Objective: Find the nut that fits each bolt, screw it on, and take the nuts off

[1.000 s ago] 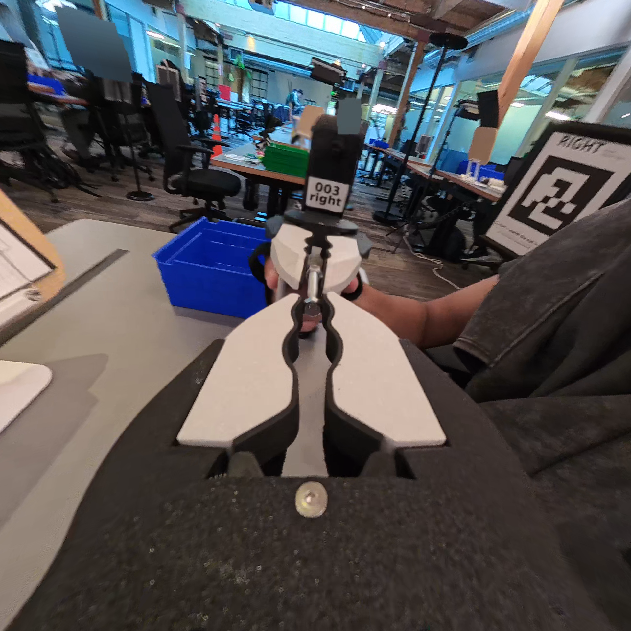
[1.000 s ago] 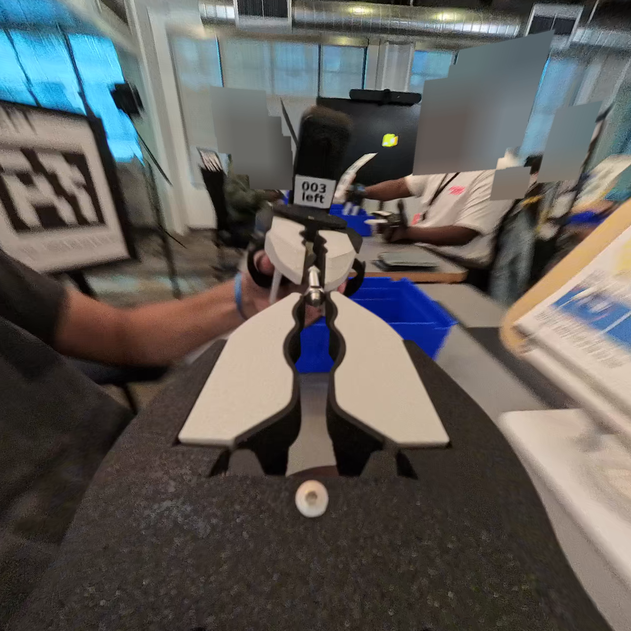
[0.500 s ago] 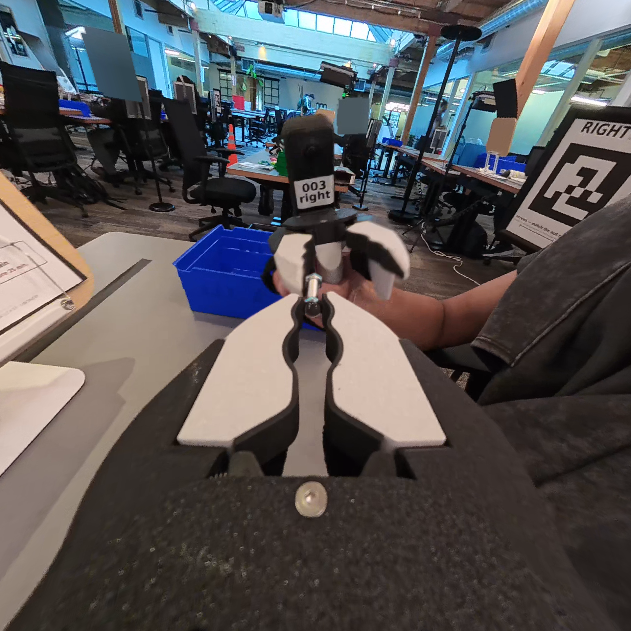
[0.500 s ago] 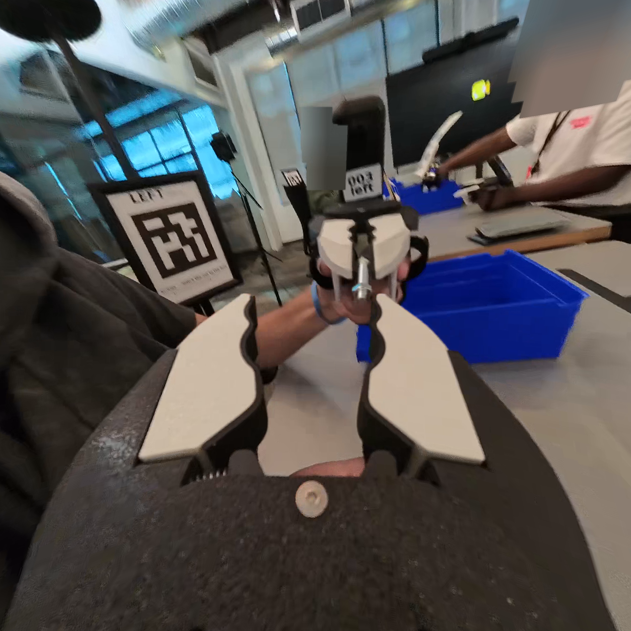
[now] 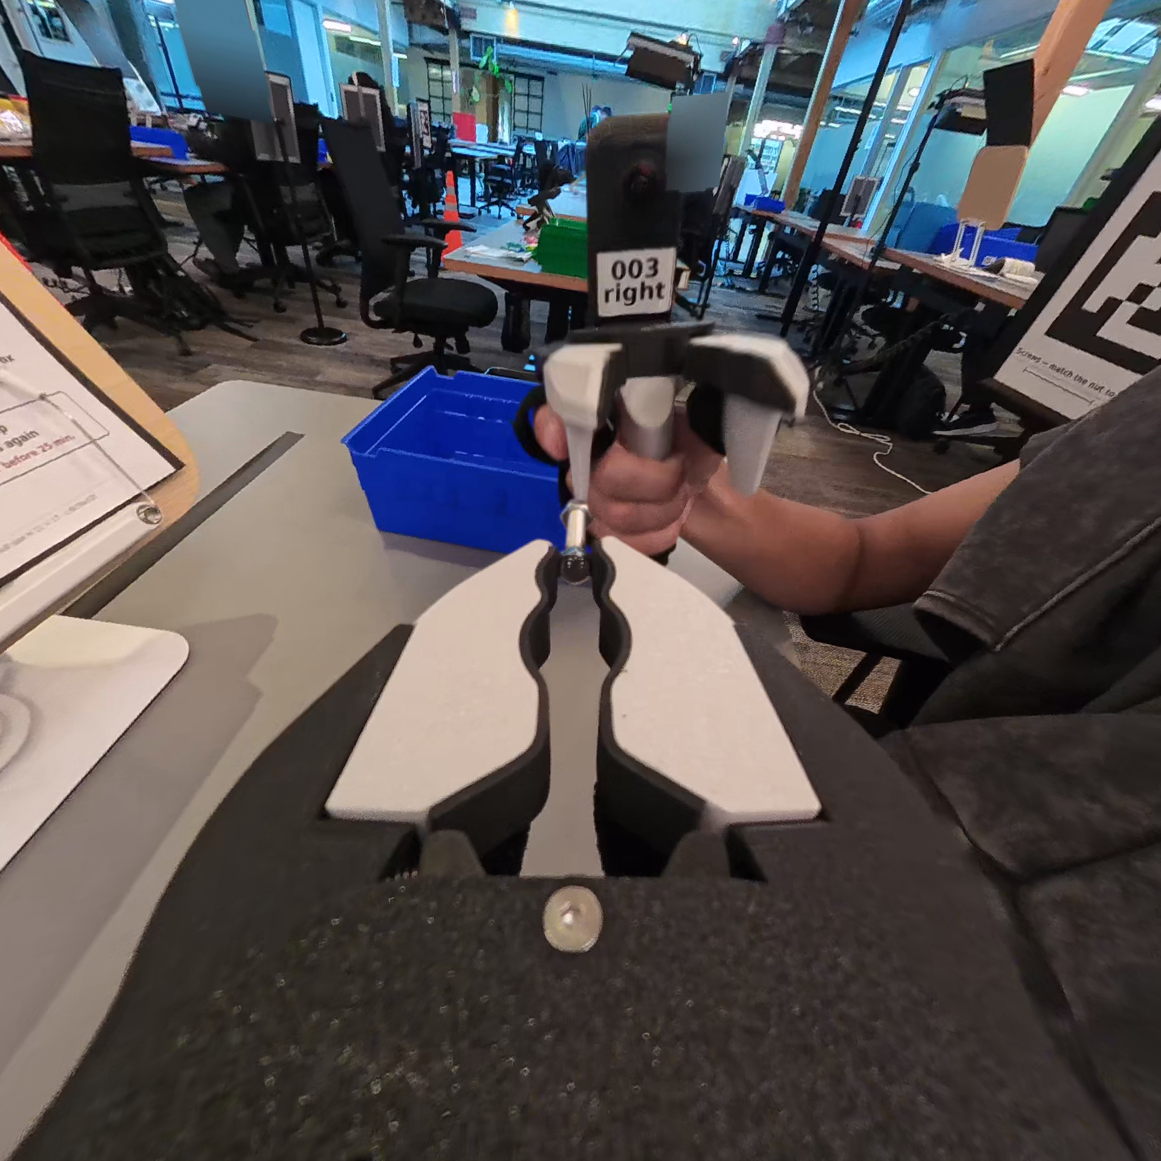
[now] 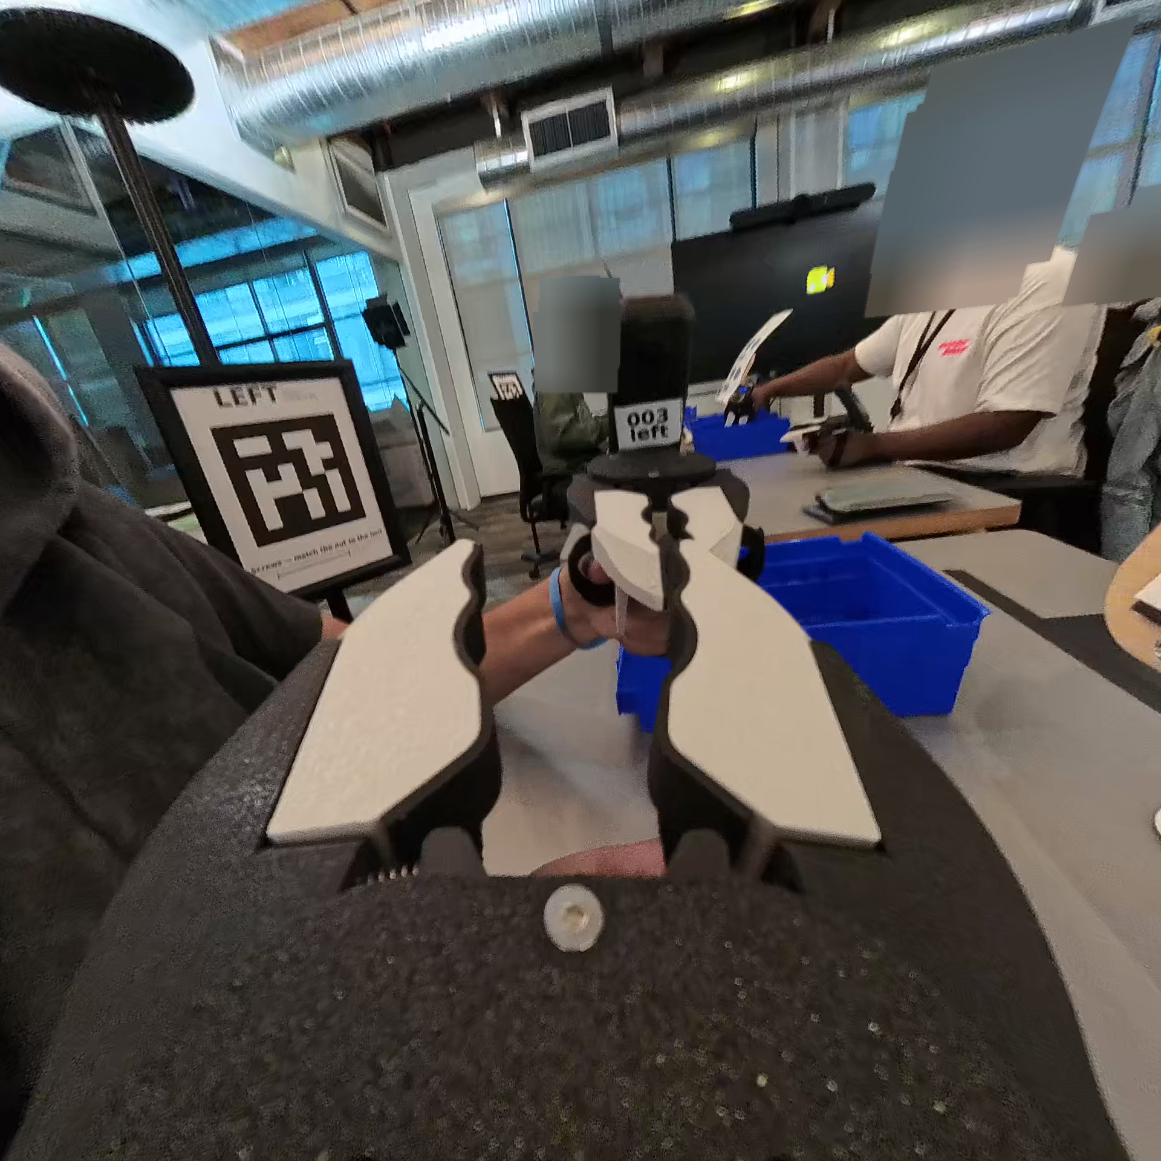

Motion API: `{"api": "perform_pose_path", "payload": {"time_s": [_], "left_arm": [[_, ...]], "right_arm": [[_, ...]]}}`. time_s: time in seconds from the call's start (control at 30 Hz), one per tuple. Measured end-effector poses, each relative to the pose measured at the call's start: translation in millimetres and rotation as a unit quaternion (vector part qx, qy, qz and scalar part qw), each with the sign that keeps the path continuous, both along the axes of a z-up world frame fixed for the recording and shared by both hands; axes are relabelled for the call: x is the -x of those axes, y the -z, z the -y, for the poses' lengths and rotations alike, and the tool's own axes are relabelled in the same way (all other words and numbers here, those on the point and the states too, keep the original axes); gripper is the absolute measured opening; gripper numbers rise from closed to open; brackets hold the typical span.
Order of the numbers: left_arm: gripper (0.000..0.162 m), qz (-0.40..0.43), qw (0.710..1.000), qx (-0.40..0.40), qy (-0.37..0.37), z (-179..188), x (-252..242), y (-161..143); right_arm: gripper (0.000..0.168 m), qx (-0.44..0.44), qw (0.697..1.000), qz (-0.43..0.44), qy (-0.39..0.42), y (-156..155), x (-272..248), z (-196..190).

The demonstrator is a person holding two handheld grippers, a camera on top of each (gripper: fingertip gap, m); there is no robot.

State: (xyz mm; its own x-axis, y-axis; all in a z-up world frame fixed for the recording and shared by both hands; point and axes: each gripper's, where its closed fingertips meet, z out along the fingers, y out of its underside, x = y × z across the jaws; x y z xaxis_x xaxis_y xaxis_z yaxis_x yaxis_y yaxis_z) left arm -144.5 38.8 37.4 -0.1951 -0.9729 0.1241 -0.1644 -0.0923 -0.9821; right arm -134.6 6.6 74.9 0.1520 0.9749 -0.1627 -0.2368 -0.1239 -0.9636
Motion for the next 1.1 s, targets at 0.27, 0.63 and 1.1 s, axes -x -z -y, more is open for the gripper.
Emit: {"api": "perform_pose_path", "payload": {"time_s": [0.27, 0.63, 1.1], "left_arm": [[0.010, 0.017, 1.000, 0.000, 0.003, 2, 2, -8], [0.010, 0.022, 1.000, 0.008, 0.006, 0, 3, -9], [0.010, 0.015, 1.000, 0.002, 0.005, -2, 4, -6]], "right_arm": [[0.057, 0.028, 0.996, 0.087, 0.010, 38, 16, -11], [0.058, 0.038, 0.993, 0.108, 0.023, 49, 15, -17], [0.059, 0.010, 0.996, 0.085, 0.026, 35, 14, -12]]}}
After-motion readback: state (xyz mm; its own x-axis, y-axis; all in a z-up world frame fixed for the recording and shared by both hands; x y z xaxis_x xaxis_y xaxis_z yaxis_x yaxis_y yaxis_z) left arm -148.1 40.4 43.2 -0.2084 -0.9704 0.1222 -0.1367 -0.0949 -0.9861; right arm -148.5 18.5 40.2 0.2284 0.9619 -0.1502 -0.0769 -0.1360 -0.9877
